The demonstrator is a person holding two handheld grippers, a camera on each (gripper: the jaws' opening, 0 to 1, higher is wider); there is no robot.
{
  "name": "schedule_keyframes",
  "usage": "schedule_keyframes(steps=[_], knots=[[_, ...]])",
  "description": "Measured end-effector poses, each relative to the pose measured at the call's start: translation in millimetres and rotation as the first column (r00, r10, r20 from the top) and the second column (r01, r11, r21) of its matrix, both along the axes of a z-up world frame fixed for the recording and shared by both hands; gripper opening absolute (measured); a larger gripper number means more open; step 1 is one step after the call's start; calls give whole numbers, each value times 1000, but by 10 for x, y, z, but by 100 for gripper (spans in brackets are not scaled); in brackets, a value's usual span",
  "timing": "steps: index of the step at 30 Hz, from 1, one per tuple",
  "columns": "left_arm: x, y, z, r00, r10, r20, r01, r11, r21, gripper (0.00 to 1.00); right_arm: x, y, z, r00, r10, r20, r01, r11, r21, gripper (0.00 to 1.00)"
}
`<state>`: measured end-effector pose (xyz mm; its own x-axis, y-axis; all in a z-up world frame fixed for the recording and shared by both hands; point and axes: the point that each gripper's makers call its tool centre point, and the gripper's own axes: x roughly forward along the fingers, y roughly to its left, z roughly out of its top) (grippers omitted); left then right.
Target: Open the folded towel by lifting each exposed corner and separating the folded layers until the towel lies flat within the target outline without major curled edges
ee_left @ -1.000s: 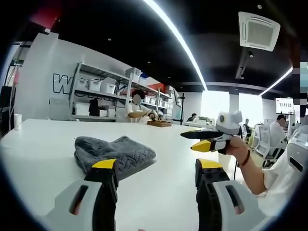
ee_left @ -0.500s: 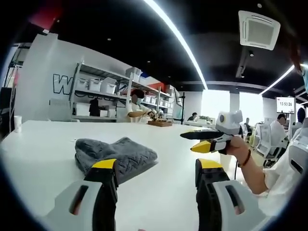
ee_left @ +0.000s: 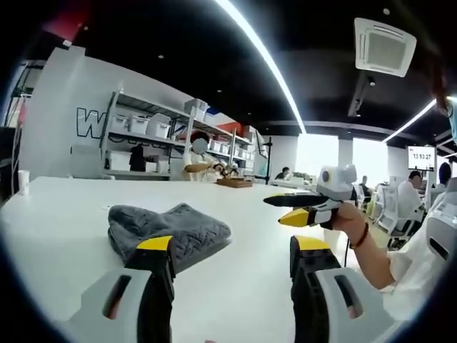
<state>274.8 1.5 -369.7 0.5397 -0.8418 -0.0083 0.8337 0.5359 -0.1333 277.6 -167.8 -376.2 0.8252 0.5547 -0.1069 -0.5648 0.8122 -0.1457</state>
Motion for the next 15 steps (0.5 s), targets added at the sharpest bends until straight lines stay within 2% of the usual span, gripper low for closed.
schedule_keyframes(steps=[15], knots=[[70,-9,10,1000,3,-10,-3,1000,1,63,104,34,2,1000,2,-13,-2,1000,-7,56]])
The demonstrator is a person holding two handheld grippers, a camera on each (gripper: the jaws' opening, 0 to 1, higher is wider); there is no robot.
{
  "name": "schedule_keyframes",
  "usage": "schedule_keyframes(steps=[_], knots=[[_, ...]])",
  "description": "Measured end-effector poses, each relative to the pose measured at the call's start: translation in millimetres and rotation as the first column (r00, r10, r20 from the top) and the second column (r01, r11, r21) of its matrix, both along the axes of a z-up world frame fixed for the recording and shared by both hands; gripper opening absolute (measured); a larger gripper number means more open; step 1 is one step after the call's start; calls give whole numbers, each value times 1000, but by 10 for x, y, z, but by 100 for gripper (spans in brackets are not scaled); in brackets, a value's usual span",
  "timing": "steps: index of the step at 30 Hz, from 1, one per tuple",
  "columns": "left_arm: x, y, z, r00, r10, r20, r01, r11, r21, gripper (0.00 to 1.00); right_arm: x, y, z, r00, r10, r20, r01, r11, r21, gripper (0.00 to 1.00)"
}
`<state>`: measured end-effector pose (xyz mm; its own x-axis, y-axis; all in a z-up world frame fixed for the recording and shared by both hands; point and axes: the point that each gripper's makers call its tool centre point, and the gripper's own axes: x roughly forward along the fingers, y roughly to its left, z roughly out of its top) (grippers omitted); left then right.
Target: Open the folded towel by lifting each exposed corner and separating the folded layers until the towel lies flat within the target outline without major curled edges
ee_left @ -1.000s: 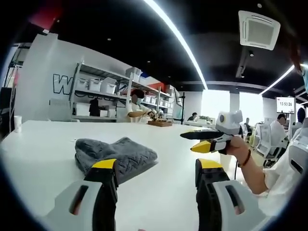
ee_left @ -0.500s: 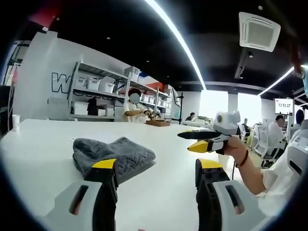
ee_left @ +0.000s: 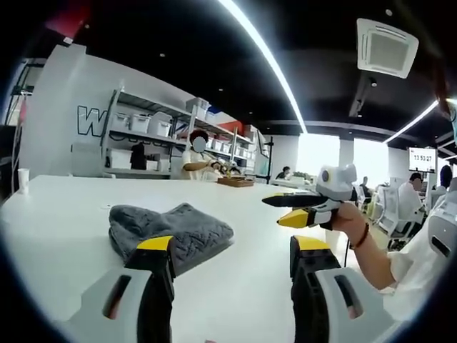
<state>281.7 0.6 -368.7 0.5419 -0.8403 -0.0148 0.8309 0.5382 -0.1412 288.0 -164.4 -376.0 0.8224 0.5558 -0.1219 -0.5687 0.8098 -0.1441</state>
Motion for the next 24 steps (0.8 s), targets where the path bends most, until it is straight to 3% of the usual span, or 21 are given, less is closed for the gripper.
schedule_keyframes(steps=[24], knots=[[58,-58,93,1000,-11,10,11,1000,10,63,74,56,57,1000,21,-8,-21,1000,2,56]])
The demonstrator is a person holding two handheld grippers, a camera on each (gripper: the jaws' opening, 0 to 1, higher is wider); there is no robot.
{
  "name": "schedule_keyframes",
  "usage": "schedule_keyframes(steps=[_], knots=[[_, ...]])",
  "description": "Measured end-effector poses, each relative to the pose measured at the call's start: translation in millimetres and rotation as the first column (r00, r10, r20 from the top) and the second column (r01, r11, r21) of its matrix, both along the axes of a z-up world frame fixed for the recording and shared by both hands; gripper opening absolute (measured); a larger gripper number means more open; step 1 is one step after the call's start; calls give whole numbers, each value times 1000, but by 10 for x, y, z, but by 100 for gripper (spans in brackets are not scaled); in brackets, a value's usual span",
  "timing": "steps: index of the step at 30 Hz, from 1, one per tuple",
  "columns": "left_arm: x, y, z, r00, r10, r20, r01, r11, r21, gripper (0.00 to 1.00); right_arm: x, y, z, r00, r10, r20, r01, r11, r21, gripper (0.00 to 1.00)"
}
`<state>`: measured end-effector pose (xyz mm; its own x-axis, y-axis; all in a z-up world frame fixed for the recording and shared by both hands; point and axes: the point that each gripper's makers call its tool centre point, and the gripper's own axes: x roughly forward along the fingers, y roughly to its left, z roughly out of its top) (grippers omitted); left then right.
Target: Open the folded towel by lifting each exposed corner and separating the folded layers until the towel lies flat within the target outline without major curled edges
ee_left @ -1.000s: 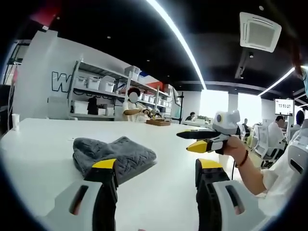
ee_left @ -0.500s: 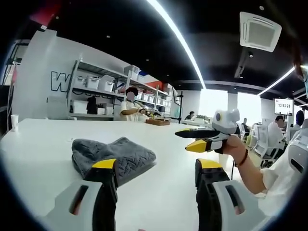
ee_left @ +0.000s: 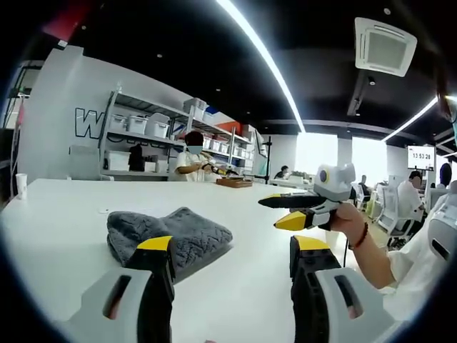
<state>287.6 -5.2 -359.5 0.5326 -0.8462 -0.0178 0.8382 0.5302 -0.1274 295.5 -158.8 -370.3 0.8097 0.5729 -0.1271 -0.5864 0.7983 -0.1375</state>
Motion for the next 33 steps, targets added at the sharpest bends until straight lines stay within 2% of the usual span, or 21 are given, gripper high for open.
schedule_keyframes(steps=[12,17,18,19,20,23,25,27,33], knots=[[84,18,-40,1000,8,-14,-8,1000,4,63,70,-16,-21,1000,-10,-8,10,1000,-7,56],[90,13,-36,1000,-4,-29,3,1000,-22,62,107,-44,-65,1000,-18,-21,18,1000,-11,56],[99,18,-37,999,4,-33,-5,1000,-23,61,108,-48,-70,1000,-19,-23,19,1000,-11,56],[157,50,-10,999,51,-3,-51,999,-19,60,108,-51,-75,999,-20,-25,20,1000,-10,56],[154,44,-13,999,52,0,-52,999,-12,60,113,-55,-77,999,-21,-24,21,1000,-9,56],[122,6,-2,1000,21,-3,-21,1000,-12,62,144,-91,-108,999,-30,-34,30,1000,-11,56],[129,10,28,1000,30,2,-29,999,-23,62,152,-107,-125,999,-33,-39,33,999,-10,56],[135,1,26,999,31,8,-31,999,-7,62,168,-119,-129,999,-35,-41,35,999,-9,56],[178,8,19,1000,27,-16,-27,999,-17,63,191,-121,-144,998,-40,-49,39,999,-10,56]])
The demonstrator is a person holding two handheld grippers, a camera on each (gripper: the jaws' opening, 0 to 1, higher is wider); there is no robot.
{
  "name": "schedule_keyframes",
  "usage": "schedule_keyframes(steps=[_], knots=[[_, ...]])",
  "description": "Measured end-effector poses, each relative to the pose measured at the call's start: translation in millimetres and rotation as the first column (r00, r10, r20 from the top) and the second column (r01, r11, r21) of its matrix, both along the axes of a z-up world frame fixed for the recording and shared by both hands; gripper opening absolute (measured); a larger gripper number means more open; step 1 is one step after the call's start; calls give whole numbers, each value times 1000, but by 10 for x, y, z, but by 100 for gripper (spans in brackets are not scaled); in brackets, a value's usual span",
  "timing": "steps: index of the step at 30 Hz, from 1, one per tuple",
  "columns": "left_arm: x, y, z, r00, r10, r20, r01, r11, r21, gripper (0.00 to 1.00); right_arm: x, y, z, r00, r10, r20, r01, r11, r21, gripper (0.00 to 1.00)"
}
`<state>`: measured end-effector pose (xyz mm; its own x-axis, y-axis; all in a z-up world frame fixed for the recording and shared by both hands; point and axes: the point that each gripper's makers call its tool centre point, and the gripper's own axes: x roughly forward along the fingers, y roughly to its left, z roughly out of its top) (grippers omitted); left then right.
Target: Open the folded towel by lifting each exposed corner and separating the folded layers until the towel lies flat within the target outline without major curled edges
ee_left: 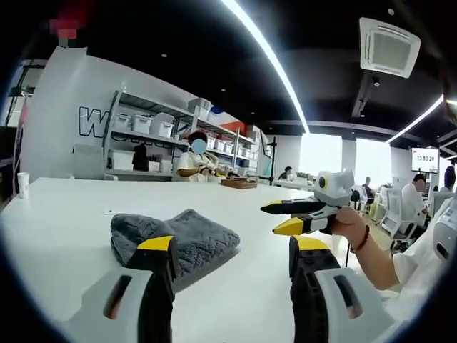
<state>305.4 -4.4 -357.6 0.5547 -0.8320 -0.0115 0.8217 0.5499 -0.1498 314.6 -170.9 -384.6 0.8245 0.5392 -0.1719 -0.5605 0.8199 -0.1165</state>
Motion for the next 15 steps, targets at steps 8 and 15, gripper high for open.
schedule_keyframes(steps=[8,15], knots=[[61,31,-10,1000,12,-7,-12,1000,-13,63,15,21,-6,1000,3,-2,-3,1000,-10,56],[90,44,-14,1000,20,-8,-20,1000,-19,63,46,12,23,1000,2,4,-2,1000,-10,56]])
